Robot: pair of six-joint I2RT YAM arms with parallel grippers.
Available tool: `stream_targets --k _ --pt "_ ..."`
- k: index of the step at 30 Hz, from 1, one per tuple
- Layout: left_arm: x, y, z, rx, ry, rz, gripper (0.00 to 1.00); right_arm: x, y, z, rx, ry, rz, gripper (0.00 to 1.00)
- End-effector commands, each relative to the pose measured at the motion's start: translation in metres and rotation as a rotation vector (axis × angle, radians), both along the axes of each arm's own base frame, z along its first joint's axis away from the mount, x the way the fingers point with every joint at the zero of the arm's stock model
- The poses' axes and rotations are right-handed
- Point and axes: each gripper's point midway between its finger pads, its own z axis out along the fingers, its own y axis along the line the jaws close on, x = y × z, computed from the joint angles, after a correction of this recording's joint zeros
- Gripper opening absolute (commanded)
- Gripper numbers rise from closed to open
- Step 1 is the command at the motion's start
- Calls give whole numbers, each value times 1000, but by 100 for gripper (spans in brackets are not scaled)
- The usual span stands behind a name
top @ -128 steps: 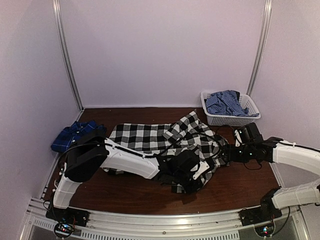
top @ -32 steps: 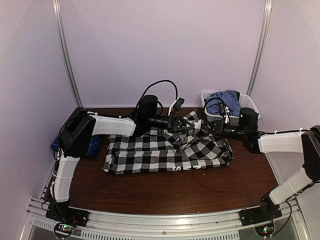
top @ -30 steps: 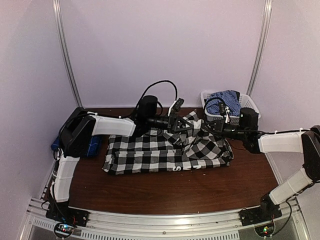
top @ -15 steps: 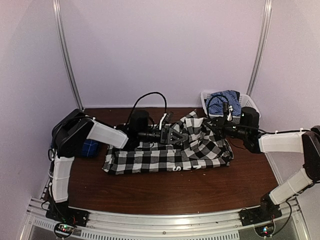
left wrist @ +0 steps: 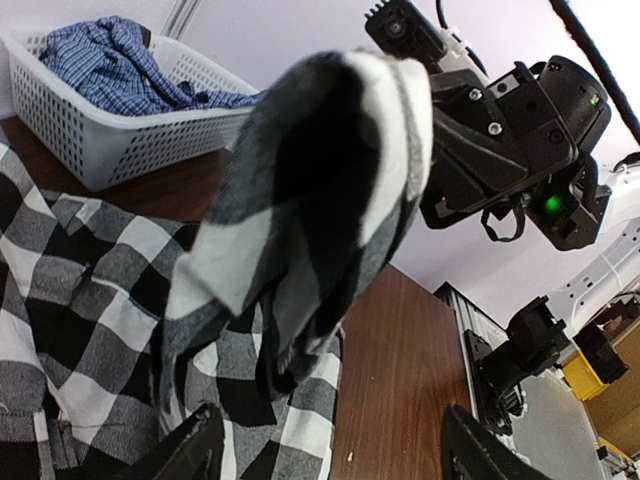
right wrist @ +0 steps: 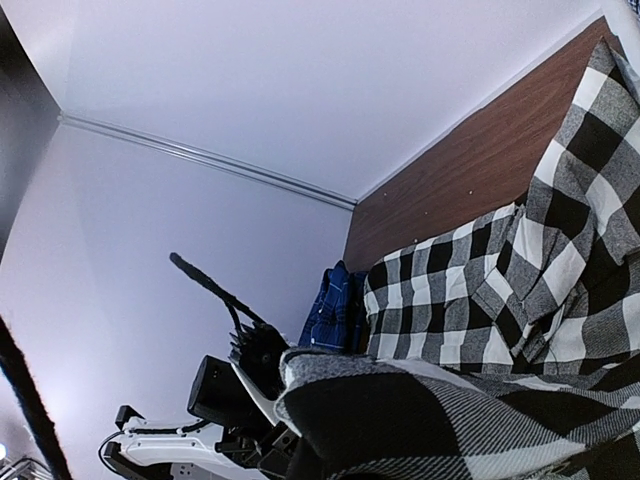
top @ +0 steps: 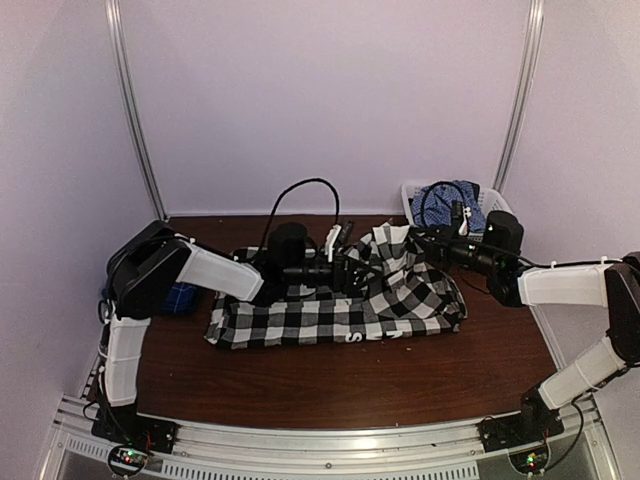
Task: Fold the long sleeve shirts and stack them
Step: Pass from the right arm to the left
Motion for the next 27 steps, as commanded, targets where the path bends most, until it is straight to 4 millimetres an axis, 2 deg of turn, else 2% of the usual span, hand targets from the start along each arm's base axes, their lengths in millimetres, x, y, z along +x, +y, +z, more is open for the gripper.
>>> stream_targets --k 1,10,21,24,27 --pt "11 -16 10 -25 -126 42 74 -1 -3 18 48 -42 -14 0" --pt "11 -33 -1 -39 -138 23 65 0 -3 17 47 -39 -13 0" --pt "12 -54 -6 -74 -158 6 54 0 -3 11 39 -31 -14 0" --pt "16 -58 -2 -85 -167 9 52 0 -3 9 37 -28 -14 0" --pt "18 -60 1 -89 -171 9 45 0 -3 8 34 -29 -15 0"
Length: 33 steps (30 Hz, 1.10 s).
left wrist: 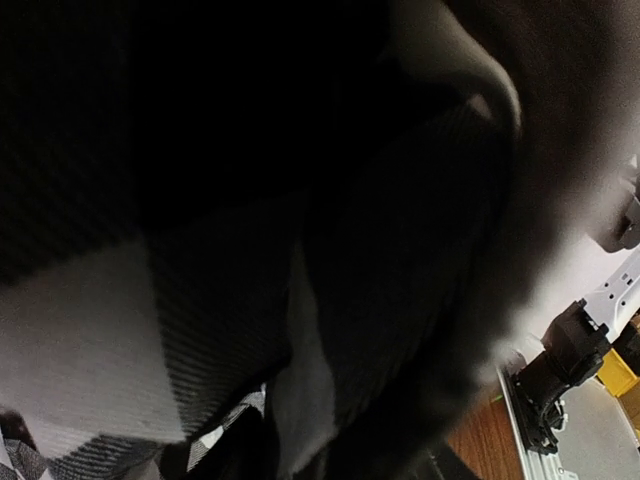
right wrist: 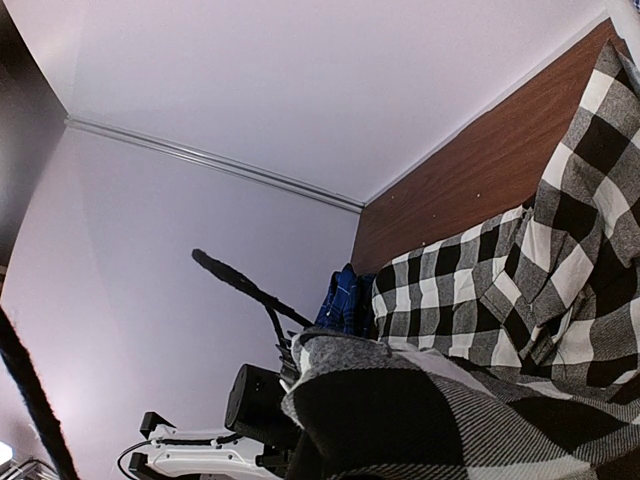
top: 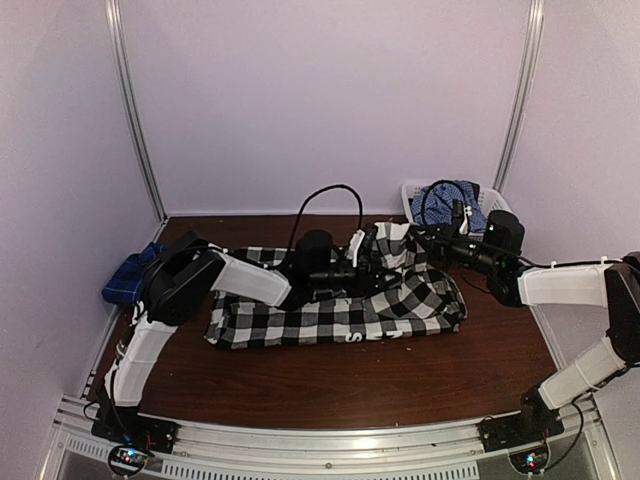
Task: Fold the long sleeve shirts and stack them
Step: Pass from the right arm to the left
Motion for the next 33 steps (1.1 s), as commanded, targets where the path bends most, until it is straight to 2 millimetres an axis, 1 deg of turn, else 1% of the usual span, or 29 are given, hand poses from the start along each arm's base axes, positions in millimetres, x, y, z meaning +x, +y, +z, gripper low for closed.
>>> stream_targets --k 1,5,11,12,17,20,24,27,29,33 --pt "6 -6 15 -51 -55 8 42 1 -3 2 5 -24 -16 0" --pt "8 -3 14 -50 -45 13 28 5 -2 -1 -13 -25 -17 0" --pt "14 10 15 -77 -15 19 2 13 -1 -10 -32 -11 -17 0" --pt "15 12 15 -78 -11 19 0 14 -1 -12 -35 -8 -17 0" --pt "23 25 22 -64 19 10 0 27 -8 -21 -62 -4 -34 0" --pt "31 37 25 -36 58 -13 0 37 -13 -26 -91 -8 -43 3" --pt "43 43 39 -4 73 -31 0 51 -16 -31 -112 -9 -38 3" --pt "50 41 47 40 63 -28 0 61 -9 -29 -123 -22 2 4" --pt "51 41 51 56 60 -24 0 68 -4 -26 -129 -36 30 6" --pt "50 46 54 63 77 -11 0 77 3 -27 -151 -42 65 13"
